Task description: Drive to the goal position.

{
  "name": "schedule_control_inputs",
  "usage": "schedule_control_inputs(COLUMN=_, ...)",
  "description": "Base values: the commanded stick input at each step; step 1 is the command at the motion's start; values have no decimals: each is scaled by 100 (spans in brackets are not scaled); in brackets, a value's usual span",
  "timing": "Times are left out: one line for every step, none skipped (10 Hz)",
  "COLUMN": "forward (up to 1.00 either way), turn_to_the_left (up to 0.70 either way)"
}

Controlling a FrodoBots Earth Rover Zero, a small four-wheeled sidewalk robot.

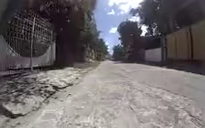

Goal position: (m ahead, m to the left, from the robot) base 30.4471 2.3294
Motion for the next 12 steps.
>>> schedule_control_inputs(forward=100, turn_to_the_left=0)
schedule_control_inputs(forward=100, turn_to_the_left=0)
schedule_control_inputs(forward=100, turn_to_the_left=0)
schedule_control_inputs(forward=100, turn_to_the_left=0)
schedule_control_inputs(forward=100, turn_to_the_left=0)
schedule_control_inputs(forward=100, turn_to_the_left=0)
schedule_control_inputs(forward=100, turn_to_the_left=0)
schedule_control_inputs(forward=100, turn_to_the_left=-17)
schedule_control_inputs(forward=100, turn_to_the_left=-40)
schedule_control_inputs(forward=100, turn_to_the_left=-40)
schedule_control_inputs(forward=100, turn_to_the_left=-40)
schedule_control_inputs(forward=100, turn_to_the_left=-40)
